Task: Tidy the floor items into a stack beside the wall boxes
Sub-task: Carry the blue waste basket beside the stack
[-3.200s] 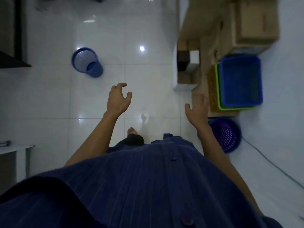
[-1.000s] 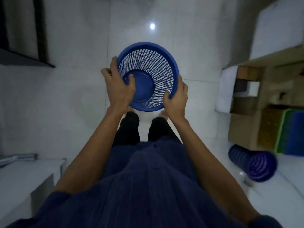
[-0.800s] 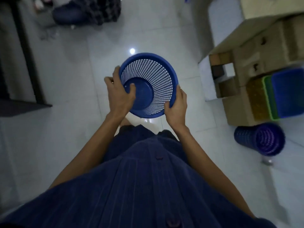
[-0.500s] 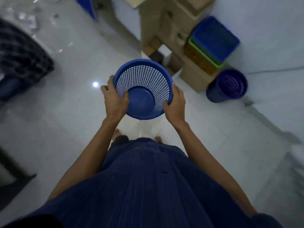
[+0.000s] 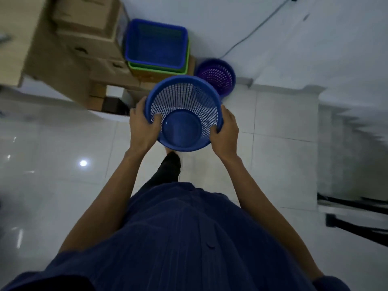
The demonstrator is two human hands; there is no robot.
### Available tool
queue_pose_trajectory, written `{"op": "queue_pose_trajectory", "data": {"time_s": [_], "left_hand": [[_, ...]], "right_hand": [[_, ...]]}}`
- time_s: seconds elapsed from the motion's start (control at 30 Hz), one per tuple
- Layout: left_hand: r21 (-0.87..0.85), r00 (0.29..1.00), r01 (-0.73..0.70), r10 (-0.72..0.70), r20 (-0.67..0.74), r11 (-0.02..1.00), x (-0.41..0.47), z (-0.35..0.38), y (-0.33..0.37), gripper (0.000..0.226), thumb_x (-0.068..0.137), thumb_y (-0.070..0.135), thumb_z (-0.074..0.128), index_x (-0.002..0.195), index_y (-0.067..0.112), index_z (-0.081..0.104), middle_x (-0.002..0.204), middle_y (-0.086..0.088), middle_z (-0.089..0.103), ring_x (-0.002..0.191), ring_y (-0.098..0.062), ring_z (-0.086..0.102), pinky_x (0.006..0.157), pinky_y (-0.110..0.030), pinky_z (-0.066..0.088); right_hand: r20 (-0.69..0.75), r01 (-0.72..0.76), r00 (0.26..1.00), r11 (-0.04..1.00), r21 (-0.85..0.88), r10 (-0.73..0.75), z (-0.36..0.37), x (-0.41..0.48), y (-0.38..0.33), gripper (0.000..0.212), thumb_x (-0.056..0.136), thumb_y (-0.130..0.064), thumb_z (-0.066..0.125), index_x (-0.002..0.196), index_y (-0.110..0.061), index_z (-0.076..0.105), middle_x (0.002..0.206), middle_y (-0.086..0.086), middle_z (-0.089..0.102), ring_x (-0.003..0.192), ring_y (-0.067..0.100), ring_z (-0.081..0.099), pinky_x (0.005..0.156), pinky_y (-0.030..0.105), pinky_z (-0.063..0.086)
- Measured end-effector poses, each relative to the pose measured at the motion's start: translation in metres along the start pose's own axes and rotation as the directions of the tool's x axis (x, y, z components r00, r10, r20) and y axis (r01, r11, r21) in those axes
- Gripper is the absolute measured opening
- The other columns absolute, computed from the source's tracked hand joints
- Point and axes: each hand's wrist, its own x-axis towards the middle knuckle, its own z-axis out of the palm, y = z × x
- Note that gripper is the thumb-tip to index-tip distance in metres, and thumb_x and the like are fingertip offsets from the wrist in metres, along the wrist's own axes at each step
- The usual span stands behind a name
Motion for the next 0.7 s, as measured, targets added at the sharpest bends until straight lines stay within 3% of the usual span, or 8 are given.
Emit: {"op": "queue_pose_trajectory", "data": {"time_s": [0.07,0.17,0.2,0.3,0.4,0.57,0.7], "left_hand": [[-0.019,0.997,-0.044,0.045,0.068,0.999,0.045,0.017,0.007,0.050,0.091,0.012,0.063,0.139,0.010,0.052,0.123,-0.009,0.061,0.115,-0.028,0.055,0.097,-0.038,0.049],[0.020,0.980,-0.064,0.059,0.189,0.998,0.116,0.043,0.021,0.050,0.091,0.010,0.062,0.140,0.011,0.051,0.118,-0.013,0.063,0.110,-0.033,0.056,0.092,-0.046,0.051],[0.019,0.971,-0.081,0.074,0.228,0.997,0.140,0.051,0.026,0.050,0.091,0.009,0.062,0.140,0.011,0.051,0.116,-0.013,0.064,0.107,-0.033,0.058,0.090,-0.047,0.052],[-0.029,0.937,-0.104,0.108,0.333,0.994,0.204,0.081,0.042,0.049,0.093,0.007,0.060,0.140,0.007,0.049,0.121,-0.013,0.064,0.109,-0.030,0.060,0.091,-0.050,0.053],[-0.004,0.917,-0.075,0.071,0.393,0.997,0.262,0.114,0.059,0.045,0.097,0.013,0.060,0.141,0.006,0.049,0.122,-0.006,0.061,0.106,-0.010,0.054,0.090,-0.040,0.051],[0.147,0.912,-0.026,-0.036,0.408,0.989,0.350,0.183,0.073,0.047,0.096,0.021,0.060,0.141,0.011,0.052,0.124,-0.018,0.056,0.101,-0.012,0.045,0.091,-0.030,0.044],[0.202,0.886,-0.004,-0.090,0.455,0.979,0.410,0.246,0.063,0.042,0.098,0.022,0.057,0.139,0.013,0.053,0.119,-0.016,0.058,0.110,-0.027,0.050,0.085,-0.036,0.042]], "right_hand": [[-0.030,-0.046,0.998,0.999,0.001,0.046,0.002,0.037,0.006,0.064,0.089,0.005,0.053,0.150,-0.010,0.043,0.141,0.008,0.053,0.125,0.015,0.052,0.102,0.008,0.038],[-0.083,-0.141,0.986,0.990,0.010,0.141,0.011,0.094,0.008,0.060,0.091,0.000,0.053,0.149,-0.014,0.043,0.138,0.007,0.054,0.124,0.017,0.052,0.108,0.029,0.045],[-0.098,-0.172,0.980,0.985,0.015,0.172,0.014,0.113,0.009,0.059,0.093,-0.003,0.054,0.149,-0.015,0.043,0.138,0.006,0.054,0.124,0.016,0.052,0.108,0.031,0.045],[-0.147,-0.230,0.961,0.972,0.050,0.235,0.021,0.167,0.010,0.052,0.095,-0.008,0.054,0.146,-0.018,0.045,0.137,-0.001,0.052,0.121,0.008,0.049,0.103,0.016,0.041],[-0.194,-0.277,0.938,0.957,0.085,0.288,0.018,0.220,0.013,0.048,0.094,-0.009,0.056,0.140,-0.020,0.048,0.130,-0.003,0.055,0.113,0.005,0.051,0.092,0.005,0.039],[-0.187,-0.355,0.912,0.931,0.088,0.366,0.009,0.310,0.039,0.052,0.096,-0.011,0.056,0.146,-0.016,0.044,0.136,0.002,0.053,0.122,0.012,0.051,0.104,0.023,0.044],[-0.152,-0.341,0.925,0.937,0.080,0.349,0.021,0.377,0.086,0.046,0.096,-0.010,0.056,0.141,-0.014,0.047,0.128,0.001,0.056,0.114,0.009,0.052,0.100,0.025,0.047]]}}
